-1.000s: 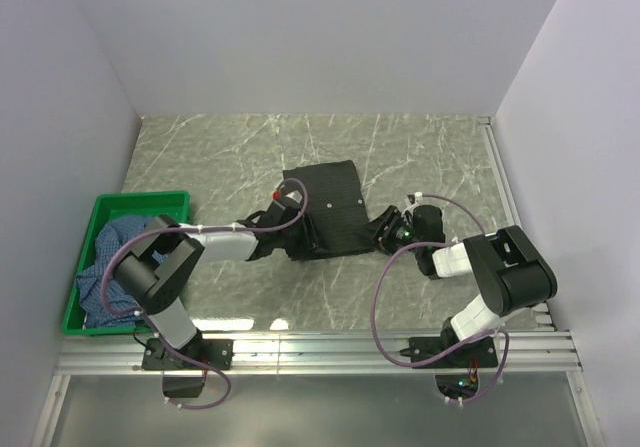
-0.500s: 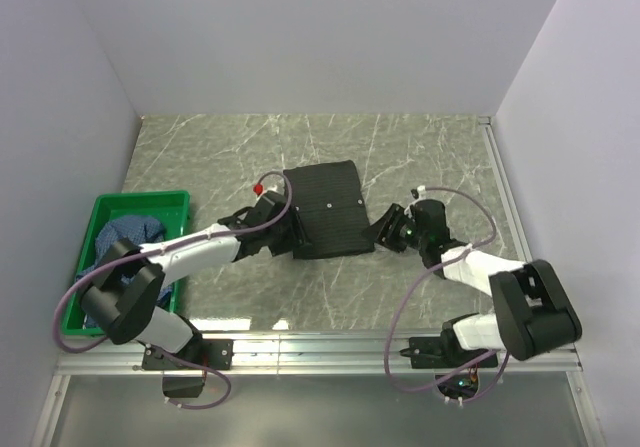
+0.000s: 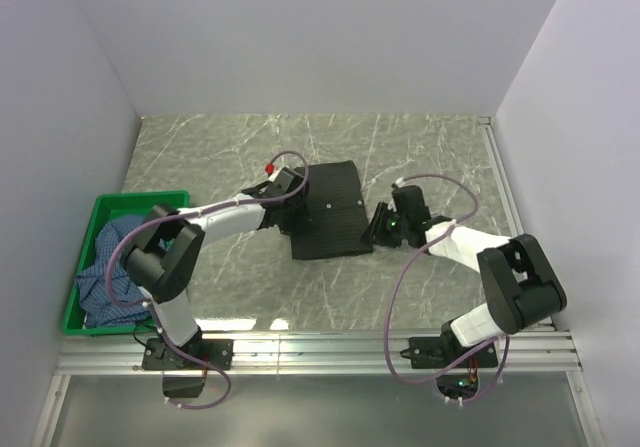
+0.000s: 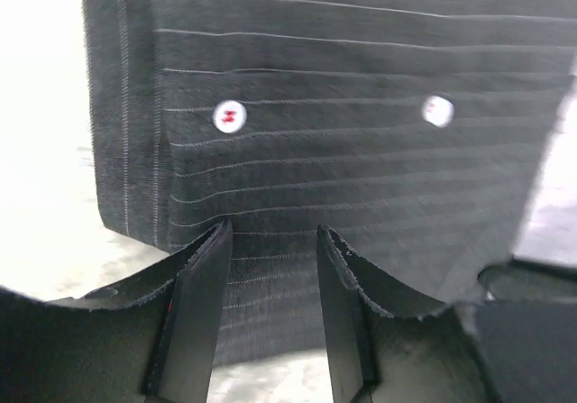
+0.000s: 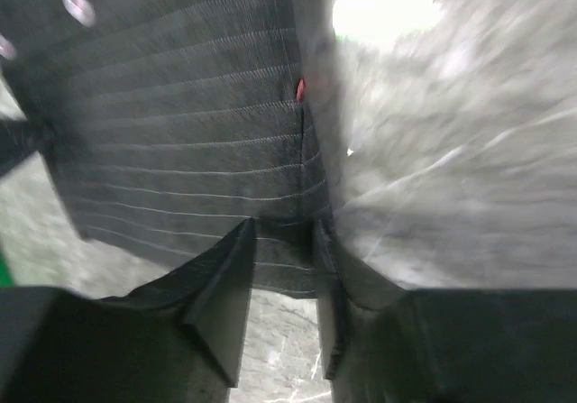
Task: Fold and stack the long sleeve shirts
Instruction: Fold the shirt
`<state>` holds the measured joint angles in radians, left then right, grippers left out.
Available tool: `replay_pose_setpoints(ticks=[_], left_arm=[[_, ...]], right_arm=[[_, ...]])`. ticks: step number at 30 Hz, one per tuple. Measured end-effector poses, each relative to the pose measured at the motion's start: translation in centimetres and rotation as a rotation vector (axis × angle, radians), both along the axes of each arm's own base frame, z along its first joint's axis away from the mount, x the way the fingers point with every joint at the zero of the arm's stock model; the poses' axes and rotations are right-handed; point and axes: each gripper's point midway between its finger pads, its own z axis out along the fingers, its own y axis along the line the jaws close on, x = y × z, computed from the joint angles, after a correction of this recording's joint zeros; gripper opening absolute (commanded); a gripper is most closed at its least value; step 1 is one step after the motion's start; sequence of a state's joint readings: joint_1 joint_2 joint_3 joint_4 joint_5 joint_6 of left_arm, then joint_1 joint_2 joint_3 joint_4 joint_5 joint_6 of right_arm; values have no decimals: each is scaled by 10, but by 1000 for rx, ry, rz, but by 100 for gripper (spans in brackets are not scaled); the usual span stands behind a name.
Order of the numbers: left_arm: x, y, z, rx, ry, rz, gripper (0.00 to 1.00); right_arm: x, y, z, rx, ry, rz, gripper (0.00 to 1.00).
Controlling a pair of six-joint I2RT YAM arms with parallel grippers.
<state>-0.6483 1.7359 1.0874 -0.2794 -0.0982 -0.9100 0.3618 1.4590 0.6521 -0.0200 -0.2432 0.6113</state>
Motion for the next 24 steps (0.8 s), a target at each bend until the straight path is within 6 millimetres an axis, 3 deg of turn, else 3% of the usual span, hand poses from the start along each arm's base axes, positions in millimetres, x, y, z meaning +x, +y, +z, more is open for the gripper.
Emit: replay_pose_setpoints(ticks=[3, 6, 9, 13, 18, 20, 22, 24], left_arm=[[-1, 10, -18, 44, 41, 4, 49], [4, 19, -20, 62, 40, 5, 50], [13, 32, -20, 88, 34, 8, 51], [34, 53, -20, 124, 31, 26, 52], [76, 77, -15, 137, 4, 63, 54], [91, 89, -8, 128, -24, 80, 56], [102, 100, 5, 118, -66, 100, 58], [105, 104, 23, 105, -103, 110, 60]], right_arm=[[-15, 14, -15, -23, 43, 46, 27], [-26, 33, -17, -18, 53, 75, 14], [-43, 57, -15, 3, 67, 102, 11], [-74, 106, -7, 69, 84, 158, 11], [-96, 183, 20, 142, 70, 292, 21], [-94, 213, 40, 181, 39, 340, 37], [-89, 226, 61, 219, -5, 366, 45], [-79, 222, 75, 239, -42, 355, 52]])
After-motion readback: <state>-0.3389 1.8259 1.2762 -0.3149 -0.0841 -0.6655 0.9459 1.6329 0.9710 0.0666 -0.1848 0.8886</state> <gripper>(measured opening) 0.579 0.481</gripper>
